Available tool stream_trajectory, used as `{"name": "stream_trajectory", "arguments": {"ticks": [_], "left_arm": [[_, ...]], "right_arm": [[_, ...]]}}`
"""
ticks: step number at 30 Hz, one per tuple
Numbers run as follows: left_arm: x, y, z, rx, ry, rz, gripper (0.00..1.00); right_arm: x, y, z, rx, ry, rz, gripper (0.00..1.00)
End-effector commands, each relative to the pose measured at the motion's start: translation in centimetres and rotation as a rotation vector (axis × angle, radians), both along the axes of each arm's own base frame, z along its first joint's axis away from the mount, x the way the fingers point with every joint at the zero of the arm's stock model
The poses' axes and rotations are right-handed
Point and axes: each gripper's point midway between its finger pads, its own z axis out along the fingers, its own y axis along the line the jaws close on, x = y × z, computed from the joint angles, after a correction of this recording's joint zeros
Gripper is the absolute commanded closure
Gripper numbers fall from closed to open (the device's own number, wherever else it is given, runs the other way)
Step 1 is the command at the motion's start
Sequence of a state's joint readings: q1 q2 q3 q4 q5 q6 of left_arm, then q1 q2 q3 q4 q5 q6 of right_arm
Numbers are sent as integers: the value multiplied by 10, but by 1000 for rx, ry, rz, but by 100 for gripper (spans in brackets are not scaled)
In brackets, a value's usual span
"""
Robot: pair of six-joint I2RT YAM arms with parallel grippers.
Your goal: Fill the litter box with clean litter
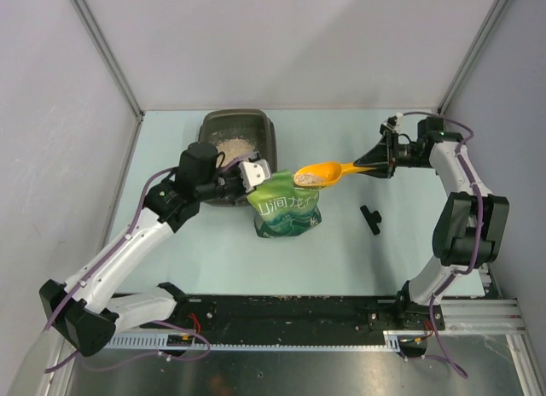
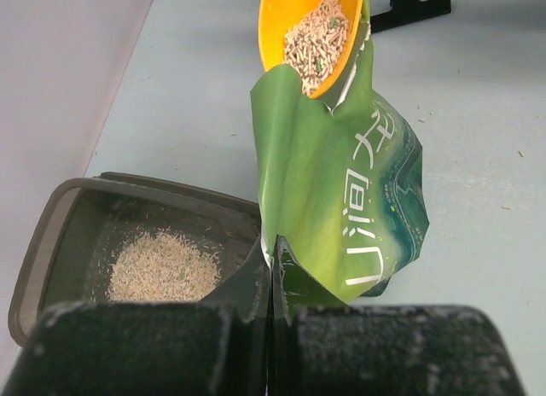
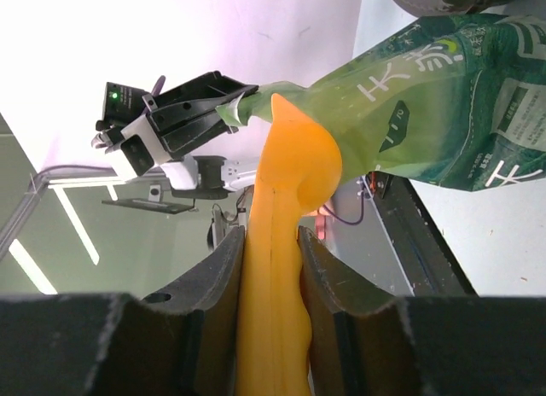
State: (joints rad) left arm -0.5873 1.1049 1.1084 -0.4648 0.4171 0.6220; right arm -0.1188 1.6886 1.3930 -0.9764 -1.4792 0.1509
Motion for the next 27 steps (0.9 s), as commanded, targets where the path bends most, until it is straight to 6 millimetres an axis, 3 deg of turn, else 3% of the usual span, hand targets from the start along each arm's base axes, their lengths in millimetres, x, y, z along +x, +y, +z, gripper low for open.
{"name": "stream_trajectory", "arguments": {"ticks": [1, 3, 5, 9, 12, 20, 24, 27], "left_arm": [[0, 11, 10, 15, -56, 31, 100], [-1, 12, 8, 24, -48, 33, 100], [-1, 13, 6, 35, -41, 34, 100], [-3, 11, 5, 62, -54, 25, 100], [-3, 10, 6, 68, -52, 20, 100], [0, 11, 2, 81, -46, 26, 100], [0, 10, 1, 86, -38, 20, 100], [-3, 10, 0, 93, -29, 14, 100]], "right_arm": [[2, 18, 43, 151, -81, 124, 100], [19, 18, 41, 151, -86, 129, 100], [35, 18, 55, 143, -164, 134, 100], [59, 20, 54, 140, -178, 144, 100], [65, 25, 55, 141, -183, 162, 100], [86, 33, 32, 147, -103, 182, 100], [86, 74, 25, 130, -92, 273, 100], [99, 94, 19, 80, -126, 285, 100]]}}
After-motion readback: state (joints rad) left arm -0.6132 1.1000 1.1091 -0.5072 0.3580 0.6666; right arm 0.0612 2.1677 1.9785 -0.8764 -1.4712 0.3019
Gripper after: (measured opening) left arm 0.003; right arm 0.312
